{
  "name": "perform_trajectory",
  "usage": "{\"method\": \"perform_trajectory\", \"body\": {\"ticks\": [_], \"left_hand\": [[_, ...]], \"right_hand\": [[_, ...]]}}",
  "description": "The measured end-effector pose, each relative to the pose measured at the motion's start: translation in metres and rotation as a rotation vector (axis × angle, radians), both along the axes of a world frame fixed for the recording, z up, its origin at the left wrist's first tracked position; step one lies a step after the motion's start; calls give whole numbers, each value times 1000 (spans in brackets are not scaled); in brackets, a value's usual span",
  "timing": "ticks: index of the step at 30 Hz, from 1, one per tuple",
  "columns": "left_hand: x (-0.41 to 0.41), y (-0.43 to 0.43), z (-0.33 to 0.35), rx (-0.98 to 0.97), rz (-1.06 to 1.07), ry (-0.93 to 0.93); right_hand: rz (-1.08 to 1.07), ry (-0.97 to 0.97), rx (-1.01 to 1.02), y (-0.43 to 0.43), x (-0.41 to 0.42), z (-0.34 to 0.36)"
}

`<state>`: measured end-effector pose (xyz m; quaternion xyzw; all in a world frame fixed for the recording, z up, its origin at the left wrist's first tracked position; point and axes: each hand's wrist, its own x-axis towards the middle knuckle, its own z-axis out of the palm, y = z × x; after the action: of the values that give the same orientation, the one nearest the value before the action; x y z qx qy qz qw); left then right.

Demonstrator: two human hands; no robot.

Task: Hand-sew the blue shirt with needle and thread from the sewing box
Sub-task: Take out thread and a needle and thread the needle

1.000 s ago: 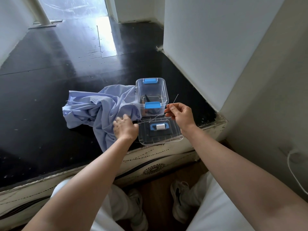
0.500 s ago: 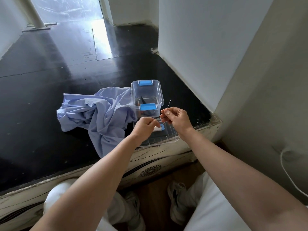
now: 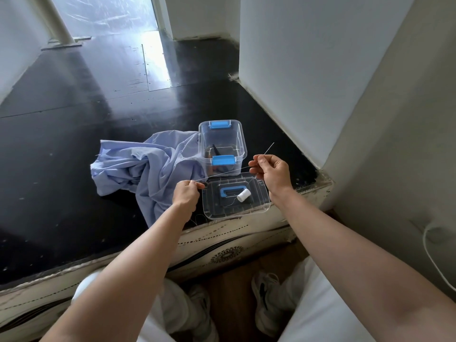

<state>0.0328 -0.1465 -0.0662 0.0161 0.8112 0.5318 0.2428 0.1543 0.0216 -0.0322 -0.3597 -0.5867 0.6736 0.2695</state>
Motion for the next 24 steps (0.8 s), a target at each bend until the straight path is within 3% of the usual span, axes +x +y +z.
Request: {"method": "perform_trajectory", "body": {"ticks": [6, 10, 12, 15, 17, 20, 24], "left_hand": [[-12, -23, -5, -193, -96, 150], [-9, -41, 3, -255, -420, 101], [-8, -49, 8, -343, -557, 263], [-5, -50, 22, -349, -396, 576], [-3, -44, 32, -248, -287, 688], [4, -31, 42, -15, -303, 577], [23, -11, 38, 72, -478, 365]], "right_hand": [[-24, 24, 16, -1, -2, 7], [5, 18, 42, -8, -3, 13], [34, 20, 47, -13, -4, 16], [82, 18, 61, -20, -3, 20], [128, 13, 82, -24, -3, 23], [194, 19, 107, -29, -1, 25], [197, 21, 121, -34, 2, 26]]}}
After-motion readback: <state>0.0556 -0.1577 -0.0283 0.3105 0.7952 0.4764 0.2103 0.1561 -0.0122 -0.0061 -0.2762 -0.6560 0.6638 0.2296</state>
